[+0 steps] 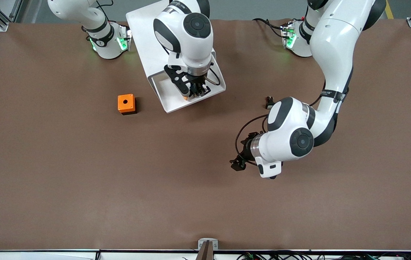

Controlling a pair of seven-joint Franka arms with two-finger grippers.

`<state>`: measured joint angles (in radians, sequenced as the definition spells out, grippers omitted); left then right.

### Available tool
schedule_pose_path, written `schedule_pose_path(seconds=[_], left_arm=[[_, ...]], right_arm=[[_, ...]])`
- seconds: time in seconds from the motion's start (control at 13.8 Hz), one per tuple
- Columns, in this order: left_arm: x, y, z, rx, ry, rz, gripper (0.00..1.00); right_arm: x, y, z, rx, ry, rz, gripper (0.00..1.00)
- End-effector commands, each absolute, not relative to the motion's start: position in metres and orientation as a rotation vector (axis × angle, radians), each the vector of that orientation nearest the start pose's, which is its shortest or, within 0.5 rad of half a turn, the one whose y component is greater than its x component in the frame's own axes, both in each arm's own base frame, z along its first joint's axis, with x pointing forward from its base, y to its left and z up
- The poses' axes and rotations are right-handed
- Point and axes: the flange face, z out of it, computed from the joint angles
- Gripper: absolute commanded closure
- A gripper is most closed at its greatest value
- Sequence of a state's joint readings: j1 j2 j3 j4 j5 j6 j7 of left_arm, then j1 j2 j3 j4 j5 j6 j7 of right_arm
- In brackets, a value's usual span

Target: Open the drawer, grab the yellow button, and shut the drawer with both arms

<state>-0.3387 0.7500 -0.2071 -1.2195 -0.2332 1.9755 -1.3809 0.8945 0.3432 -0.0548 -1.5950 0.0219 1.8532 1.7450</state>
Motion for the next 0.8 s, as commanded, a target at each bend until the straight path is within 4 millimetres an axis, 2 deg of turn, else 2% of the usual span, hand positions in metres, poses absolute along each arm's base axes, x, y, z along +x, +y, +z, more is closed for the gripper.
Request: schedule_pose_path(seconds=[0.0, 0.07, 0.29, 0.51, 0.72], left_arm=[[0.646, -0.379, 0.353, -2.975, -1.465, 0.347, 0.01], [0.646, -0.379, 0.353, -2.975, -1.458, 0.335, 0.01], [0.642, -0.386, 0.352, -2.981, -1.381, 0.251, 0.01], [0.623, -0.413, 0.35, -2.988, -1.207, 0.095, 0.01], [0.593, -0.45, 0.358, -3.015, -1.099, 0.069, 0.01]], right_arm=[[0.477, 0.439, 0.471, -2.959, 1.237, 0.155, 0.99], [0.497, 0.409, 0.482, -2.98, 1.151, 0.165, 0.99], [0.559, 0.311, 0.481, -3.038, 0.923, 0.194, 0.99], [0.606, 0.182, 0.454, -3.088, 0.647, 0.27, 0.99], [0.629, 0.065, 0.418, -3.093, 0.479, 0.233, 1.0]])
